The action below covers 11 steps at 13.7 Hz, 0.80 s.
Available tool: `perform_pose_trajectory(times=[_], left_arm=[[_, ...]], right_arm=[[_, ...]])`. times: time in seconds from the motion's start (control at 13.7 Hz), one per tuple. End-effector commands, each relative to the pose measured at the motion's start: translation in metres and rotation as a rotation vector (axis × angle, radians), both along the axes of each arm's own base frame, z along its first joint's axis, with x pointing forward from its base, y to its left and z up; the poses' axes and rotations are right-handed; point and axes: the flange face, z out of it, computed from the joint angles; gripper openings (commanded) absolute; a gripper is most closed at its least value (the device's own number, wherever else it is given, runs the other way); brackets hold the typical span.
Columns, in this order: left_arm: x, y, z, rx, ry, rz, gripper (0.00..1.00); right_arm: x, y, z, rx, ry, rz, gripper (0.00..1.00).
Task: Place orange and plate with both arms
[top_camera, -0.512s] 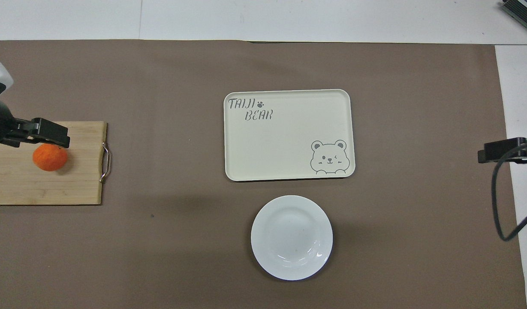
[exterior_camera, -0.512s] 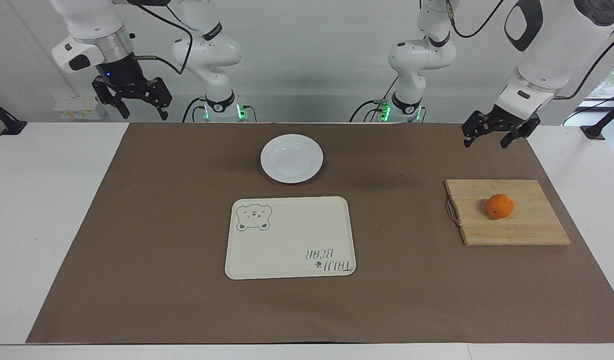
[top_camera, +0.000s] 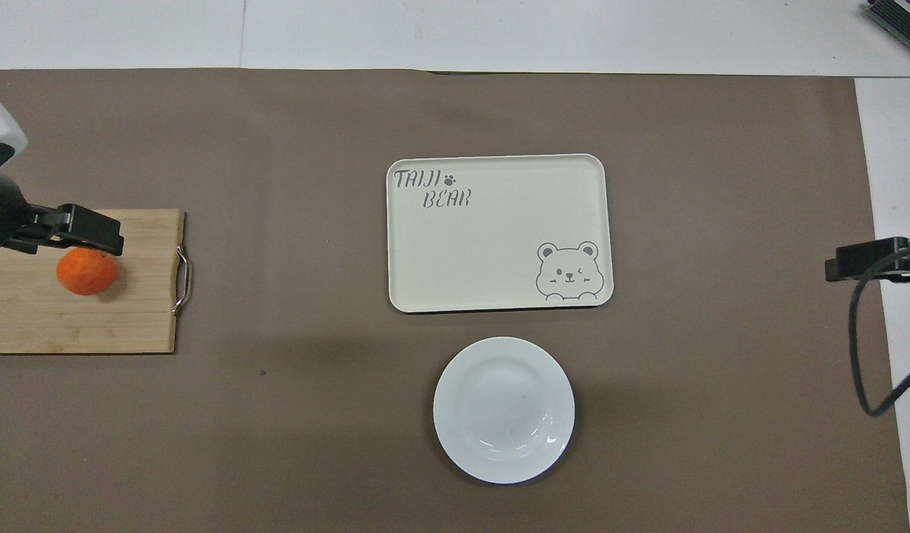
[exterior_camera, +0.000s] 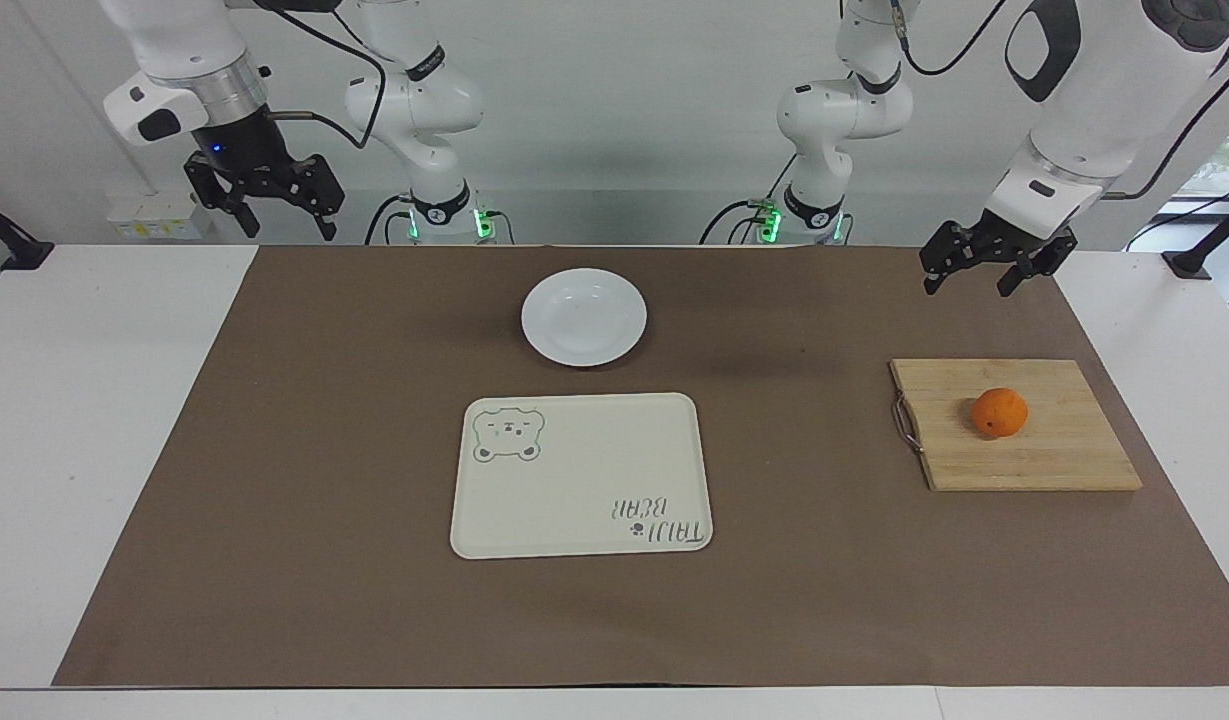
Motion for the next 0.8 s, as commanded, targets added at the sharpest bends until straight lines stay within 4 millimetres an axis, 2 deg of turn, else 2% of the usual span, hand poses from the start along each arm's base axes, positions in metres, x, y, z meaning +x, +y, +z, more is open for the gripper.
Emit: perform_pose_trajectory(times=[0.0,0.73], left_arm=[[-0.0038,0.0048,0.0038,0.009,-0.008,-0.001,1.0],[-0.0014,0.0096,0.0011,0.007,-0.038,-0.001,1.0]], right_arm=[[-0.0034,-0.0023,0.0009,-0.013,0.009,-0.009,1.0],[-0.0034,-0.0023,0.0009,-0.013,0.009,-0.009,1.0]])
